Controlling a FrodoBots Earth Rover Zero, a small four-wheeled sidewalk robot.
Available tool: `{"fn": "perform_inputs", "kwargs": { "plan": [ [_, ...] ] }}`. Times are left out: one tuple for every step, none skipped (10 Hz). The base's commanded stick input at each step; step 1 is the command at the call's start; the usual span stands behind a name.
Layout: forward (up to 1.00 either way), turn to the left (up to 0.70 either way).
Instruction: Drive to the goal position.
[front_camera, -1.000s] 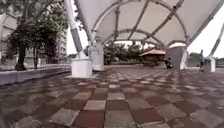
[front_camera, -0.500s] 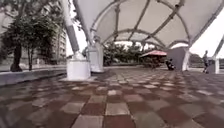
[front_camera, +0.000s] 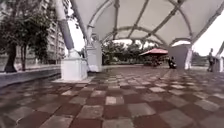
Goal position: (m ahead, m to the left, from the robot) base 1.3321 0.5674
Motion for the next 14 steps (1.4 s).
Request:
{"fn": "perform_inputs", "kwargs": {
  "plan": [
    [1.00,0.00],
    [1.00,0.00],
    [1.00,0.00],
    [1.00,0.00],
    [1.00,0.00],
    [1.00,0.00],
    [1.00,0.00],
    [1.00,0.00],
    [1.00,0.00],
    [1.00,0.00],
    [1.00,0.00],
    [1.00,0.00],
    [1.00,0.00],
    [1.00,0.00]
  ]
}}
